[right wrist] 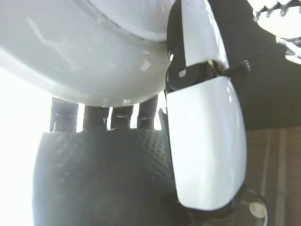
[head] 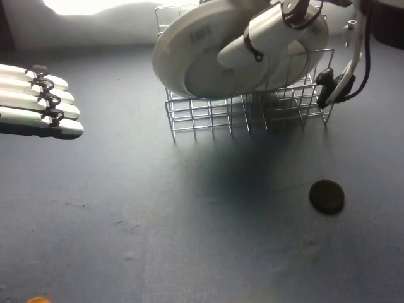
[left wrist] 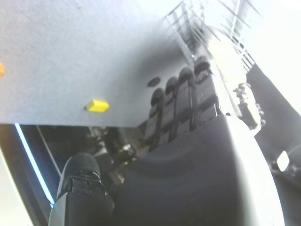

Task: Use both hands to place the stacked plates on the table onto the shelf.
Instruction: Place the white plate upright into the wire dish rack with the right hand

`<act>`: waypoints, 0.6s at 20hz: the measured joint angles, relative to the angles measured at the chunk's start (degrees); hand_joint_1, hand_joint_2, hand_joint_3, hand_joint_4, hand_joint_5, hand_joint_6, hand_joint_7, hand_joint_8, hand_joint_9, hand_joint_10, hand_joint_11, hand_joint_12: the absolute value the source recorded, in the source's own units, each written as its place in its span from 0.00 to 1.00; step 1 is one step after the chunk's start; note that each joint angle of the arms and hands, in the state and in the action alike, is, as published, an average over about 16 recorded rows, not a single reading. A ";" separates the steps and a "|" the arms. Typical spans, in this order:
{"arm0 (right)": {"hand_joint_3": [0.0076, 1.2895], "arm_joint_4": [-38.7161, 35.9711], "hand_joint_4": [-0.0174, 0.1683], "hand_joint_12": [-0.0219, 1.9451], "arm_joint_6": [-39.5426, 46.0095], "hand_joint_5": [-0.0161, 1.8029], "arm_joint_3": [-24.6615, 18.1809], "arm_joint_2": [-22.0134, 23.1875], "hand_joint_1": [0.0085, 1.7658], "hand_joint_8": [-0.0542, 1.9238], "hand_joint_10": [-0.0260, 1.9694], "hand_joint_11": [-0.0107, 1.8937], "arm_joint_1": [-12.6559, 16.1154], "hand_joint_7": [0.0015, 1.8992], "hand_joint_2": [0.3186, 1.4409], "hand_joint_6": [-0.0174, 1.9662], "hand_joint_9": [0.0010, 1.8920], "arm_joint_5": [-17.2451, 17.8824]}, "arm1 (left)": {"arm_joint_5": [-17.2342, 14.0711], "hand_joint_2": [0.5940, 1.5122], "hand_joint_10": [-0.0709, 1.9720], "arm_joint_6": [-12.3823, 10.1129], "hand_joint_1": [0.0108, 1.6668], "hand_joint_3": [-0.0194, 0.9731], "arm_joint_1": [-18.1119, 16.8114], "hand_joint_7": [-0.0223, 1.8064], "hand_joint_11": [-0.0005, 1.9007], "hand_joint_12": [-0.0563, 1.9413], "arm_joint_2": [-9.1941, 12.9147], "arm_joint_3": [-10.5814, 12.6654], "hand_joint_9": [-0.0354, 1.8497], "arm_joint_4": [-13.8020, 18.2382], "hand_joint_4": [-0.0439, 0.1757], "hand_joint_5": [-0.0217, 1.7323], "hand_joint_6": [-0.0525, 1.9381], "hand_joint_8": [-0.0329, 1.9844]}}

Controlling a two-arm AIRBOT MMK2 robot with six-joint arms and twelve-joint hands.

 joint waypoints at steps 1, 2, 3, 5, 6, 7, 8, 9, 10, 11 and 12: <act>0.00 0.01 0.09 0.52 -0.04 0.55 0.44 -0.31 0.72 0.41 0.02 0.48 -0.26 0.59 0.58 0.47 0.72 0.04 | -0.01 0.57 0.04 0.00 0.00 0.03 0.00 0.05 0.01 0.04 -0.01 -0.05 0.04 0.04 0.21 0.06 0.04 0.02; 0.00 0.01 0.09 0.52 -0.07 0.55 0.87 -0.62 0.72 0.41 0.02 0.48 -0.52 0.59 0.58 0.47 0.72 0.07 | -0.02 0.57 0.04 0.00 0.00 0.03 0.00 0.05 0.01 0.04 -0.02 -0.10 0.04 0.08 0.21 0.06 0.04 0.02; 0.00 0.02 0.09 0.52 -0.10 0.55 1.29 -0.93 0.72 0.41 0.02 0.47 -0.78 0.59 0.58 0.47 0.72 0.09 | -0.02 0.57 0.04 0.00 0.00 0.03 0.00 0.05 0.01 0.04 -0.02 -0.15 0.04 0.12 0.21 0.06 0.04 0.02; 0.00 0.02 0.08 0.52 -0.17 0.55 2.06 -1.52 0.72 0.41 0.02 0.47 -1.28 0.59 0.58 0.47 0.72 0.14 | -0.04 0.57 0.04 0.00 0.00 0.03 0.00 0.05 0.01 0.04 -0.04 -0.22 0.04 0.19 0.21 0.06 0.04 0.02; 0.00 0.03 0.08 0.52 -0.23 0.55 2.41 -1.81 0.72 0.41 0.02 0.47 -1.53 0.59 0.58 0.47 0.72 0.17 | -0.05 0.57 0.04 0.00 0.00 0.03 0.00 0.05 0.01 0.04 -0.05 -0.25 0.04 0.22 0.21 0.06 0.04 0.02; 0.00 0.04 0.07 0.52 -0.32 0.55 2.75 -2.09 0.72 0.41 0.02 0.47 -1.77 0.59 0.58 0.47 0.72 0.20 | -0.05 0.57 0.04 -0.01 0.00 0.03 0.00 0.05 0.01 0.04 -0.05 -0.27 0.04 0.25 0.21 0.06 0.04 0.02; 0.00 0.04 0.07 0.52 -0.42 0.55 3.06 -2.36 0.72 0.41 0.02 0.47 -2.02 0.59 0.58 0.46 0.72 0.24 | -0.05 0.57 0.04 -0.01 0.00 0.03 0.00 0.05 0.01 0.04 -0.05 -0.29 0.04 0.27 0.21 0.06 0.04 0.02; 0.00 0.05 0.06 0.52 -0.52 0.55 3.35 -2.61 0.72 0.41 0.02 0.47 -2.26 0.59 0.58 0.46 0.72 0.29 | -0.06 0.57 0.04 -0.01 0.00 0.03 0.00 0.05 0.01 0.04 -0.05 -0.31 0.04 0.30 0.21 0.06 0.04 0.02; 0.00 0.05 0.06 0.53 -0.62 0.55 3.62 -2.84 0.72 0.41 0.02 0.47 -2.49 0.59 0.58 0.46 0.72 0.34 | -0.06 0.57 0.04 -0.01 0.00 0.03 0.00 0.05 0.01 0.04 -0.05 -0.33 0.04 0.32 0.21 0.06 0.04 0.02; 0.00 0.06 0.06 0.53 -0.73 0.54 3.87 -3.05 0.72 0.41 0.02 0.47 -2.72 0.59 0.58 0.46 0.72 0.39 | -0.07 0.57 0.04 -0.01 0.00 0.03 0.00 0.05 0.01 0.04 -0.05 -0.34 0.04 0.35 0.21 0.06 0.04 0.02; 0.00 0.06 0.05 0.53 -0.84 0.54 4.09 -3.24 0.72 0.41 0.02 0.47 -2.95 0.59 0.58 0.46 0.72 0.45 | -0.07 0.57 0.04 -0.01 0.00 0.03 0.00 0.05 0.01 0.04 -0.05 -0.36 0.04 0.37 0.21 0.06 0.04 0.02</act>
